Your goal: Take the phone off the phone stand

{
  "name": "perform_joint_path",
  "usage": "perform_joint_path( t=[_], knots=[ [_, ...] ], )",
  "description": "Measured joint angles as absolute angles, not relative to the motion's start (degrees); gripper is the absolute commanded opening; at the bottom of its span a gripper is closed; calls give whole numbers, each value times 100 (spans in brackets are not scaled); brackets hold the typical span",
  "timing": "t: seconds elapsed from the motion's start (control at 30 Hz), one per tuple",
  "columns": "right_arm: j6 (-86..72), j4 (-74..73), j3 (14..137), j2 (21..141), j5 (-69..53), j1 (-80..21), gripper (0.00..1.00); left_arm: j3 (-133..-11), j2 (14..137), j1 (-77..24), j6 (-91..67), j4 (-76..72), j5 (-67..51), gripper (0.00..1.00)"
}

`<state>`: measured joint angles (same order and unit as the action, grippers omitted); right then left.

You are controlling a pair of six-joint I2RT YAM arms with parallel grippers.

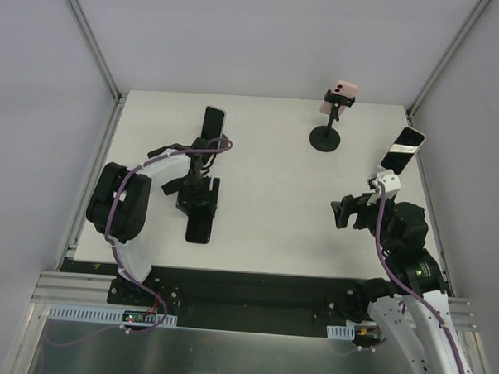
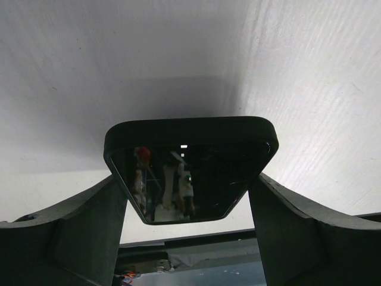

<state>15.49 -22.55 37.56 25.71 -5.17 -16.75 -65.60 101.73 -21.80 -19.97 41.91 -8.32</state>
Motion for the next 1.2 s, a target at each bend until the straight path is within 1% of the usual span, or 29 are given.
perform_joint_path(
  t=[0.13,0.23,0.27,0.3,0.4,0.5,0.6,0.7,0.73,0.9,0.93,0.97,1.03,1.07,1.17,1.2],
  knots=[
    [1549,-2206,3688,2571,-515,-1675,96,-6440,10173,-2180,-1999,4174,-851,0],
    [1549,-2209,3627,2571,-513,-1675,96,-6410,10173,-2180,-2001,4182,-849,12],
    [1549,-2209,3621,2571,-513,-1675,96,-6410,10173,-2180,-2001,4182,-849,23],
    [1549,-2206,3621,2571,-513,-1675,96,-6407,10175,-2180,-2001,4182,-849,29],
    [1549,-2206,3618,2569,-502,-1675,96,-6407,10191,-2180,-2001,4182,-849,41],
    [1549,-2206,3597,2539,-486,-1675,96,-6394,10204,-2180,-2001,4180,-849,48],
    [1549,-2206,3588,2499,-473,-1675,96,-6370,10210,-2182,-2001,4182,-849,49],
    [1549,-2206,3588,2493,-473,-1675,96,-6368,10213,-2182,-2003,4182,-849,53],
    [1549,-2204,3588,2493,-473,-1675,96,-6368,10213,-2182,-2003,4182,-847,56],
    [1549,-2206,3588,2491,-473,-1675,96,-6359,10215,-2185,-2008,4180,-845,67],
    [1549,-2204,3588,2486,-473,-1675,96,-6359,10217,-2193,-2012,4180,-840,70],
    [1549,-2206,3586,2480,-473,-1675,96,-6359,10221,-2206,-2014,4180,-827,75],
    [1549,-2206,3586,2456,-473,-1675,96,-6359,10226,-2228,-2021,4180,-797,80],
    [1549,-2206,3586,2445,-475,-1675,96,-6359,10226,-2233,-2029,4180,-779,85],
    [1549,-2206,3586,2429,-475,-1675,96,-6361,10232,-2261,-2053,4180,-749,92],
    [1549,-2206,3586,2427,-475,-1675,96,-6361,10232,-2276,-2060,4180,-749,93]
  ],
)
